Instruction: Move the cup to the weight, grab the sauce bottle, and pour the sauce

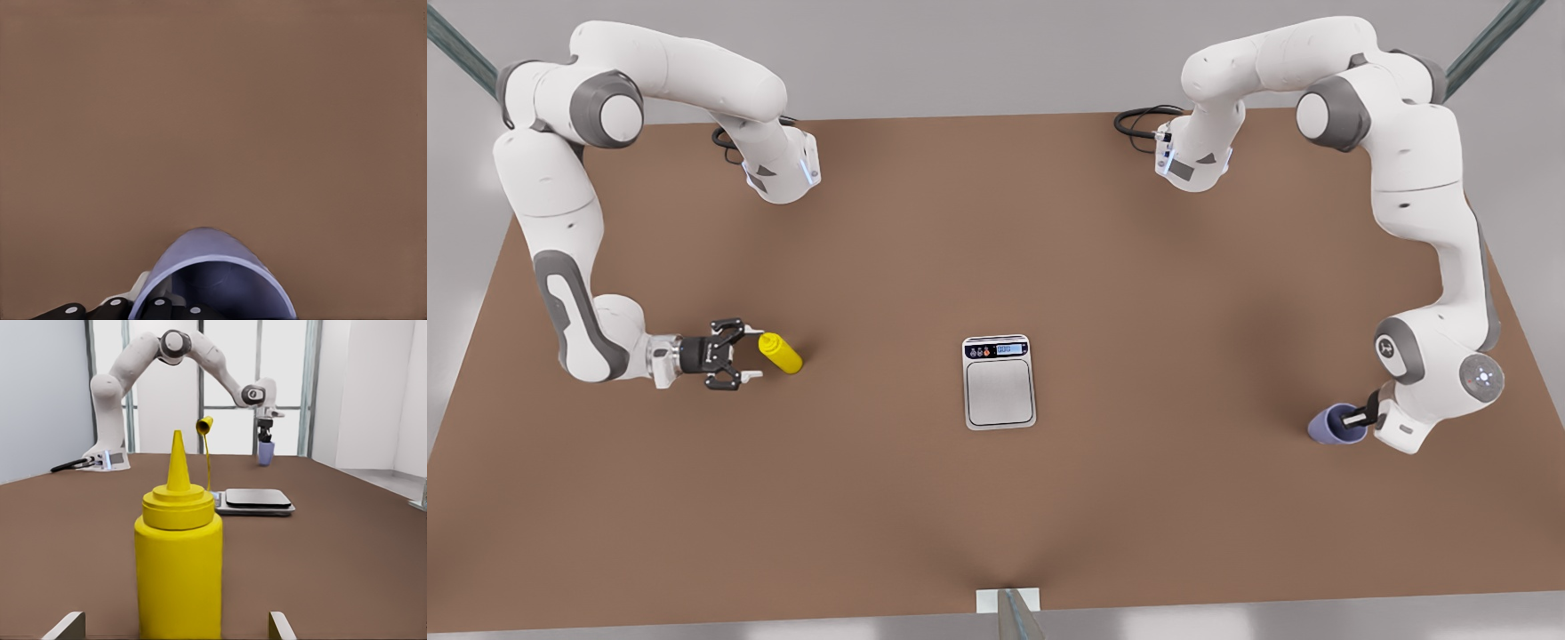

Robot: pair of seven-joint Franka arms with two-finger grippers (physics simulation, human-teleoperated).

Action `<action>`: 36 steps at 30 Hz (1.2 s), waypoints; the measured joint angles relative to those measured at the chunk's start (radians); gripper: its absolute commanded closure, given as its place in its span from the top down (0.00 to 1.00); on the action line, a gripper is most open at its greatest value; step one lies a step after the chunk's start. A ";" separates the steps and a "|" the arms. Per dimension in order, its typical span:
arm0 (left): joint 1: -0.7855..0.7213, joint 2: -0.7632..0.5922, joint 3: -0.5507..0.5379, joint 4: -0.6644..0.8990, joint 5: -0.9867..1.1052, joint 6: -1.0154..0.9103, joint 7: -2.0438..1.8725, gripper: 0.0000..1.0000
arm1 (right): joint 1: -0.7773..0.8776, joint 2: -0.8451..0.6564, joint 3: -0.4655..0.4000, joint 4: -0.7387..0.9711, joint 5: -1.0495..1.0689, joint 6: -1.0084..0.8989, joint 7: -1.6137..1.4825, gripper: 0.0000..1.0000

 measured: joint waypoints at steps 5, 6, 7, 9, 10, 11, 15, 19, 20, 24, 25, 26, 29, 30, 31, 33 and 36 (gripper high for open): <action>-0.177 -0.210 -0.043 -0.001 -0.014 -0.253 -0.115 0.21 | 0.017 0.005 0.001 0.000 0.015 0.004 -0.001 1.00; -0.287 -0.243 -0.043 -0.003 -0.023 -0.322 -0.144 0.21 | 0.027 0.005 0.000 0.000 0.022 0.005 -0.001 1.00; -0.371 -0.261 -0.043 -0.003 -0.029 -0.366 -0.204 0.21 | 0.029 0.005 0.001 0.000 0.026 0.004 -0.001 1.00; -0.552 -0.262 -0.043 -0.003 -0.039 -0.373 -0.473 0.21 | 0.040 0.005 0.001 0.000 0.028 0.005 0.000 1.00; -0.610 -0.249 -0.045 -0.001 -0.043 -0.365 -0.582 0.21 | 0.046 0.006 0.000 0.000 0.038 0.005 0.001 1.00; -0.696 -0.224 -0.045 -0.001 -0.048 -0.342 -0.675 0.21 | 0.053 0.006 0.001 0.000 0.042 0.005 0.001 1.00; -0.795 -0.170 -0.106 -0.001 -0.089 -0.190 -0.906 0.21 | 0.083 0.005 0.000 0.000 0.062 0.005 0.004 1.00; -0.786 -0.089 -0.188 0.018 -0.107 -0.054 -0.955 0.21 | 0.094 0.006 0.000 0.000 0.069 0.007 0.004 1.00; -0.784 -0.059 -0.190 0.059 -0.109 -0.053 -0.952 0.21 | 0.103 0.006 0.000 0.000 0.073 0.007 0.004 1.00; -0.767 -0.020 -0.198 0.072 -0.111 -0.034 -0.944 0.21 | 0.124 0.006 0.001 -0.005 0.094 0.030 0.003 1.00; -0.763 -0.016 -0.198 0.072 -0.110 -0.016 -0.945 0.21 | 0.128 0.006 0.000 -0.005 0.101 0.030 0.002 1.00; -0.755 -0.008 -0.198 0.074 -0.110 -0.005 -0.945 0.21 | 0.134 0.006 0.000 -0.005 0.105 0.030 0.003 1.00; -0.747 0.014 -0.198 0.090 -0.111 0.006 -0.945 0.21 | 0.141 0.006 0.000 -0.005 0.105 0.030 0.009 0.52; -0.747 0.016 -0.198 0.091 -0.111 0.006 -0.945 0.21 | 0.146 0.006 0.000 -0.005 0.105 0.030 0.011 0.47; -0.747 0.016 -0.197 0.091 -0.111 0.006 -0.945 0.21 | 0.147 0.006 0.000 -0.005 0.105 0.030 0.011 0.45; -0.747 0.021 -0.198 0.091 -0.104 0.007 -0.950 0.59 | 0.158 0.006 0.001 -0.003 0.105 0.030 0.011 0.44; -0.747 0.022 -0.198 0.091 -0.109 0.007 -0.953 1.00 | 0.160 0.005 0.001 0.000 0.104 0.030 0.016 0.43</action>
